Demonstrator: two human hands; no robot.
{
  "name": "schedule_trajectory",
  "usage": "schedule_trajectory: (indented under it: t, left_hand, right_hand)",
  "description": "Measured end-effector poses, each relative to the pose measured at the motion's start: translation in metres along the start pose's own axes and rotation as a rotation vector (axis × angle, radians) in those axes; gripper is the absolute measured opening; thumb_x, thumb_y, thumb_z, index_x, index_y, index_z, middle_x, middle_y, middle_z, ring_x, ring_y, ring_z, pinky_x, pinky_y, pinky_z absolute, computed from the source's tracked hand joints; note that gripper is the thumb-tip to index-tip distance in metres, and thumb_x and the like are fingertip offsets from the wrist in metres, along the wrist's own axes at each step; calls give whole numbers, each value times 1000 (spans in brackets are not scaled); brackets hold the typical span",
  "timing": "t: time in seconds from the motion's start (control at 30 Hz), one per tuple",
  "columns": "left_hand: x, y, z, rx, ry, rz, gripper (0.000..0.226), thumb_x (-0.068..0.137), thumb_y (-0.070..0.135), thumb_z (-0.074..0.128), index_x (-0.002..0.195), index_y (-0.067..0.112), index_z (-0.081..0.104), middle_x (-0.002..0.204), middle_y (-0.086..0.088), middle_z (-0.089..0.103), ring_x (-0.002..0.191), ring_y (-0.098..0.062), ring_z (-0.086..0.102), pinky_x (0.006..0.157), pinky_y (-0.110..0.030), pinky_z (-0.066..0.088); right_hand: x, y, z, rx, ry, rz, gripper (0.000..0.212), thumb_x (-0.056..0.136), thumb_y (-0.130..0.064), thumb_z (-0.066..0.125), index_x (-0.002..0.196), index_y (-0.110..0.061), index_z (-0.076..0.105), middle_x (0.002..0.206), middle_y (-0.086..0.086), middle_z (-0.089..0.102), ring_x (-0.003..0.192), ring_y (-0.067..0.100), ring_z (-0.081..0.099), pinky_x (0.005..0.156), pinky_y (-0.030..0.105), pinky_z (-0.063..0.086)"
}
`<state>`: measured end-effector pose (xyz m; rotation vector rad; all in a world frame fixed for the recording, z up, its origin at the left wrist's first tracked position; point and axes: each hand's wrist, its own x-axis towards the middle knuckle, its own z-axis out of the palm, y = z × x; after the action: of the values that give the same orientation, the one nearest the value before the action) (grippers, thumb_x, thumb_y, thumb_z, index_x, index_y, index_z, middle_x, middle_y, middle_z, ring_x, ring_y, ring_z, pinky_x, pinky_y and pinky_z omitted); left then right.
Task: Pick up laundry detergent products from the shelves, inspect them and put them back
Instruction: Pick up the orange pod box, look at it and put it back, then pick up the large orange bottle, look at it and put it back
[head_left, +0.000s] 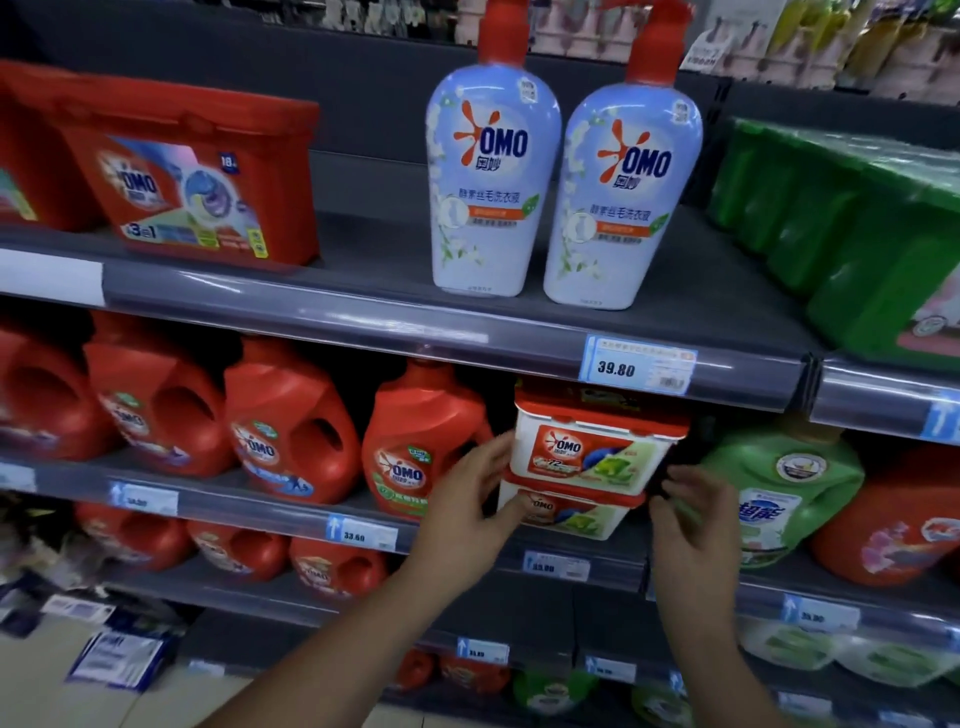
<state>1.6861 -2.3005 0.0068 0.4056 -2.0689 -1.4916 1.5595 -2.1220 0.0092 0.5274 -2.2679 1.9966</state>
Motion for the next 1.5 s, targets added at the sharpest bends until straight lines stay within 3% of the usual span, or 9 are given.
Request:
schedule_trajectory:
  t: [0.13, 0.27, 0.47, 0.63, 0.77, 0.9, 1.0, 1.13, 1.5]
  left_hand:
    - [-26, -30, -51, 142, 327, 1, 47, 83, 8, 65, 124, 31, 62, 121, 6, 68, 111, -10, 68, 93, -29, 57]
    - [-20, -47, -85, 301, 353, -161, 75, 84, 0, 77, 151, 11, 44, 146, -8, 53, 135, -23, 52, 113, -39, 43]
    - [2, -53, -91, 213, 254, -240, 108, 81, 19, 87, 164, 17, 19, 154, 6, 46, 140, -14, 47, 110, -31, 42]
    - [15, -56, -98, 143, 238, -219, 113, 74, 22, 92, 164, 22, 23, 148, 2, 58, 134, -14, 57, 110, -38, 49]
    - [9, -59, -98, 170, 254, -175, 116, 71, 22, 95, 163, 20, 25, 150, 5, 49, 136, -11, 51, 105, -12, 43]
    - [3, -63, -100, 239, 237, -139, 121, 69, 36, 95, 164, 29, 20, 141, 4, 39, 136, -22, 44, 113, -43, 42]
    - [-1, -66, -109, 246, 212, -97, 117, 65, 39, 97, 159, 43, 27, 126, 7, 37, 128, -24, 47, 111, -42, 43]
    - [-4, -66, -121, 278, 189, -53, 107, 55, 39, 99, 133, 71, 33, 127, 12, 40, 125, -19, 46, 106, -40, 43]
    - [-35, -45, -120, 103, 197, 10, 98, 45, 33, 101, 129, 43, 50, 126, 10, 67, 116, -11, 65, 99, -43, 55]
  right_hand:
    - [-32, 0, 39, -118, -310, -44, 40, 93, 9, 61, 98, -30, 65, 95, -16, 69, 90, -1, 66, 74, 7, 49]
    - [-41, -8, 93, -157, -577, 28, 57, 100, -4, 63, 127, -51, 46, 135, -11, 57, 121, -1, 57, 91, 17, 51]
    - [-33, -13, 144, -251, -572, 42, 86, 98, -5, 63, 163, -35, 15, 148, -24, 40, 112, -15, 59, 98, 24, 56]
    - [-30, -15, 156, -204, -524, 78, 82, 96, -1, 65, 162, -28, 25, 158, -5, 42, 120, 8, 66, 102, 44, 60]
    - [-36, -10, 155, -223, -492, 60, 77, 97, -1, 66, 161, -22, 29, 156, -1, 45, 123, 9, 64, 105, 34, 56]
    - [-39, -10, 154, -269, -431, -33, 66, 97, -8, 69, 155, -17, 39, 142, -2, 42, 106, 3, 66, 95, 15, 54]
    - [-43, -5, 145, -263, -426, -79, 53, 98, -6, 68, 145, -22, 48, 133, -1, 48, 108, 12, 67, 98, 35, 59]
    - [-48, 1, 133, -202, -483, -67, 54, 99, -2, 64, 140, -33, 47, 133, -3, 64, 113, 2, 68, 100, 32, 59]
    - [-59, -15, 97, -122, -561, -108, 60, 99, 4, 62, 135, -43, 55, 134, -10, 66, 121, 4, 65, 103, 38, 57]
